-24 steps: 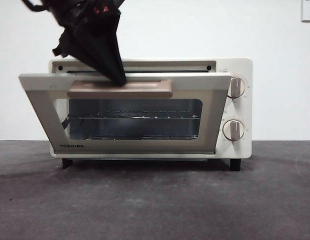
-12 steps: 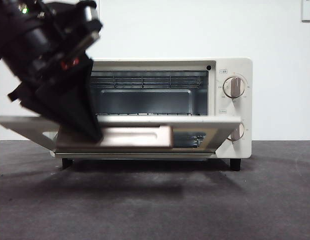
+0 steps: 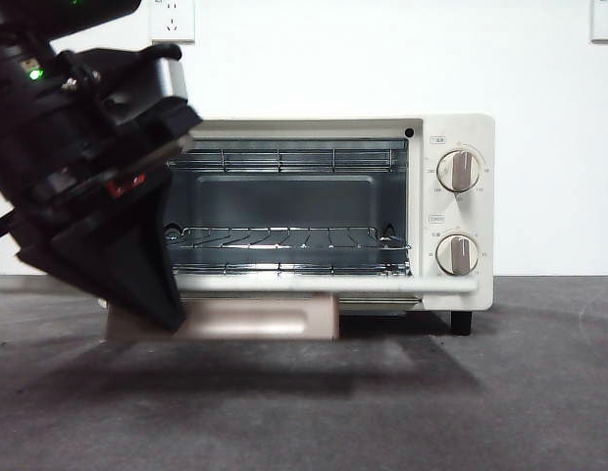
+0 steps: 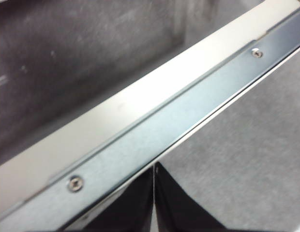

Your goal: The left arm flap open the oven, the right arm pick bread and place it into oven, the left arm flap close the oven

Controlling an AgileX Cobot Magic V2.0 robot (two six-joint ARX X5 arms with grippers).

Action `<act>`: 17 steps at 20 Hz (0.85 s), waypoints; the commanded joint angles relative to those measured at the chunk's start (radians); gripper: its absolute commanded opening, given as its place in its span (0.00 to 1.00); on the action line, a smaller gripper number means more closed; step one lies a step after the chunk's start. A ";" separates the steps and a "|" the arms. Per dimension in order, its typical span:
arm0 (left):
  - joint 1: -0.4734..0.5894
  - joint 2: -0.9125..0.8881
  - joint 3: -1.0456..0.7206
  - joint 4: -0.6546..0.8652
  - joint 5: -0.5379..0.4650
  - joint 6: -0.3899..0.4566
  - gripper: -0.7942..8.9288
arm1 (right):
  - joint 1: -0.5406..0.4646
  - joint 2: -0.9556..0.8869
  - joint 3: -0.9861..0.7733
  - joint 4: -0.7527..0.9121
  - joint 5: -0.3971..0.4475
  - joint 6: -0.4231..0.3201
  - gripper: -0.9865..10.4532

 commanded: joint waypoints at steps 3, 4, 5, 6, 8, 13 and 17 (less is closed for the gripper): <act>-0.002 0.010 -0.017 0.032 -0.031 -0.014 0.09 | 0.004 0.002 0.015 0.013 0.000 -0.009 0.22; -0.003 0.010 -0.017 0.033 -0.031 -0.016 0.09 | 0.004 0.002 0.015 0.013 0.000 -0.009 0.22; -0.005 0.010 -0.017 0.033 -0.031 -0.017 0.09 | 0.004 0.002 0.015 0.012 -0.001 -0.009 0.22; -0.006 0.009 -0.017 0.033 -0.030 -0.021 0.09 | 0.004 0.002 0.015 0.009 -0.004 -0.009 0.22; -0.007 -0.005 -0.015 0.025 -0.018 -0.028 0.09 | 0.005 0.003 0.015 0.006 -0.014 -0.004 0.22; -0.006 -0.187 0.001 -0.075 0.014 -0.039 0.09 | 0.005 0.077 0.014 0.037 -0.124 0.002 0.22; -0.006 -0.402 0.047 -0.217 0.002 -0.039 0.09 | 0.031 0.211 0.014 0.187 -0.205 0.014 0.22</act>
